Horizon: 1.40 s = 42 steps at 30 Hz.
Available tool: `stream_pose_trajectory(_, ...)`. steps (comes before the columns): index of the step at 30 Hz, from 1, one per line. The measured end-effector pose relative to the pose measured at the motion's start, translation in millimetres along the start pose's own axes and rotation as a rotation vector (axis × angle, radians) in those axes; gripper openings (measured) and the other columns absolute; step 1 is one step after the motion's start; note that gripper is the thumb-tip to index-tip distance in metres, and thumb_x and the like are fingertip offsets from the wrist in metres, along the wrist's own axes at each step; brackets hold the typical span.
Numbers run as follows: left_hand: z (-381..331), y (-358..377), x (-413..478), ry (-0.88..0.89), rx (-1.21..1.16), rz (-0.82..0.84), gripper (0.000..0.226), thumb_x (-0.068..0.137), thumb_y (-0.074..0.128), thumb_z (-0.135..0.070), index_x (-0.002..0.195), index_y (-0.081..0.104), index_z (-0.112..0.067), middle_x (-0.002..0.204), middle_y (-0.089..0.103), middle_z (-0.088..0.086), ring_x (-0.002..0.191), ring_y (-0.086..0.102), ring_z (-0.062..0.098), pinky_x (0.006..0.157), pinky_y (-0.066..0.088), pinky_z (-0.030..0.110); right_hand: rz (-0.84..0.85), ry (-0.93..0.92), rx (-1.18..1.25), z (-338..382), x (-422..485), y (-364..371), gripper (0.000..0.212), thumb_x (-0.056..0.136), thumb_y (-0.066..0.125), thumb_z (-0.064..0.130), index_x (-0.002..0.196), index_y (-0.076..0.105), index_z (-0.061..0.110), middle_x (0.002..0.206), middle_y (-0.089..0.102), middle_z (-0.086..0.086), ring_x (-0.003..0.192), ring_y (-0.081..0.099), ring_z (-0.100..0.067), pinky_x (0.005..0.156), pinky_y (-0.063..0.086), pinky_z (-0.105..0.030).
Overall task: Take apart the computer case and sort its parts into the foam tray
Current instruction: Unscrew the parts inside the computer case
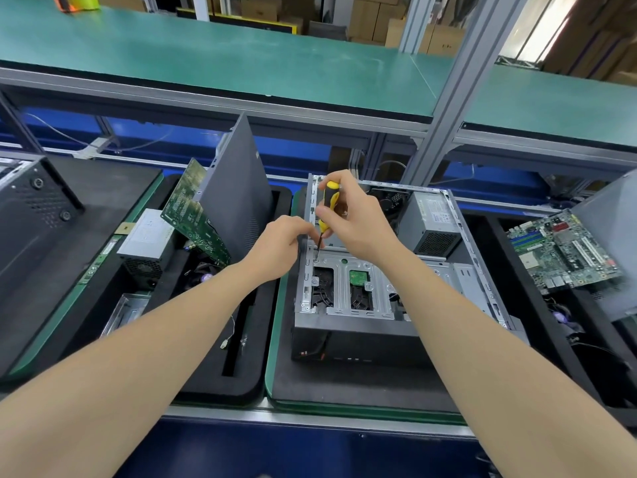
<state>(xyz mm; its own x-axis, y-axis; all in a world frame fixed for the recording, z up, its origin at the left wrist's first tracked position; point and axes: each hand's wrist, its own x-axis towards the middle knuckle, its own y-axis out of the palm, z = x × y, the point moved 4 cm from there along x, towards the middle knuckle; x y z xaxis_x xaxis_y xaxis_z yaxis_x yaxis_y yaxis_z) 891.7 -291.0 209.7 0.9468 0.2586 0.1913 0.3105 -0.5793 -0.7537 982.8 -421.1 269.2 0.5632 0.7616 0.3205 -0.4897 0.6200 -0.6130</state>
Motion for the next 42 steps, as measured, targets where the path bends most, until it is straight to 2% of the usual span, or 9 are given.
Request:
stream_pose_trajectory(9,0.2,1.1,2.6,-0.005,-0.027,0.003,0.054,0.091,0.039,0.013,0.089,0.072,-0.029,0.110,0.064,-0.004,0.106,0.051,0.011,0.090,0.041,0.027,0.101,0.017,-0.120,11.9,7.3,-6.4,0.026,0.096,0.076,0.026,0.106,0.052,0.020,0.087,0.069,-0.003,0.069,0.073,-0.019,0.071,0.061,-0.043)
stream_pose_trajectory(15,3.5,2.4,9.4,-0.013,-0.066,0.024,0.056,0.090,0.039,0.010,0.083,0.070,-0.036,0.106,0.065,-0.008,0.100,0.056,0.008,0.085,0.042,0.020,0.047,0.115,-0.234,12.6,14.6,-7.2,0.012,0.094,0.072,0.019,0.100,0.063,0.016,0.089,0.067,0.003,0.079,0.062,-0.015,0.072,0.053,-0.035)
stream_pose_trajectory(19,5.4,8.9,24.0,0.021,-0.072,0.082,0.037,0.100,0.044,-0.003,0.084,0.059,-0.033,0.084,0.061,-0.012,0.075,0.054,0.011,0.067,0.042,0.022,-0.158,0.354,0.252,10.7,11.3,14.8,0.022,0.092,0.059,-0.005,0.090,0.063,0.017,0.090,0.074,-0.006,0.085,0.073,-0.019,0.064,0.057,-0.028)
stream_pose_trajectory(21,7.8,16.9,30.6,0.050,0.026,0.155,0.036,0.101,0.044,-0.007,0.075,0.047,-0.031,0.078,0.051,-0.013,0.080,0.051,0.018,0.079,0.043,0.026,-0.233,0.442,0.511,11.0,9.7,26.6,0.027,0.091,0.051,-0.008,0.085,0.058,0.017,0.080,0.068,-0.013,0.072,0.066,-0.022,0.056,0.050,-0.027)
stream_pose_trajectory(24,12.3,26.2,32.9,0.120,0.182,0.206,0.031,0.096,0.040,-0.003,0.071,0.041,-0.021,0.071,0.038,-0.010,0.075,0.039,0.014,0.109,0.026,0.031,-0.300,0.416,0.644,7.3,13.1,34.1,0.013,0.084,0.052,0.005,0.075,0.049,0.015,0.062,0.048,-0.006,0.063,0.045,-0.024,0.068,0.040,-0.038)
stream_pose_trajectory(29,15.0,35.2,28.5,0.189,0.013,0.142,0.021,0.096,0.036,-0.002,0.083,0.042,-0.017,0.078,0.031,-0.010,0.073,0.028,0.010,0.077,0.029,0.022,-0.316,0.436,0.822,-4.3,17.2,34.9,0.030,0.089,0.052,0.031,0.064,0.042,0.019,0.056,0.031,-0.004,0.051,0.030,-0.019,0.053,0.031,-0.032)
stream_pose_trajectory(34,17.0,36.9,29.2,0.219,-0.063,0.169,0.031,0.101,0.034,-0.005,0.099,0.050,-0.032,0.089,0.044,-0.022,0.087,0.042,-0.002,0.087,0.031,0.023,-0.198,0.441,0.991,-12.2,23.4,36.8,0.042,0.096,0.046,0.023,0.056,0.036,0.019,0.052,0.023,0.003,0.045,0.017,-0.014,0.043,0.014,-0.027)
stream_pose_trajectory(39,20.7,37.5,30.2,0.151,-0.084,0.186,0.048,0.096,0.035,-0.001,0.105,0.052,-0.046,0.092,0.047,-0.008,0.096,0.041,0.004,0.104,0.036,0.034,0.182,0.342,1.089,-10.8,34.9,43.0,0.041,0.094,0.038,0.020,0.053,0.035,0.020,0.048,0.021,0.005,0.043,0.013,-0.013,0.046,0.009,-0.029)
stream_pose_trajectory(42,26.4,35.2,33.7,0.104,0.038,0.248,0.036,0.093,0.036,-0.004,0.119,0.052,-0.023,0.104,0.054,0.001,0.108,0.034,0.014,0.116,0.024,0.039,0.376,0.337,1.101,-9.3,42.1,47.7,0.040,0.091,0.038,0.022,0.051,0.039,0.020,0.046,0.026,0.005,0.040,0.017,-0.011,0.045,0.008,-0.029)
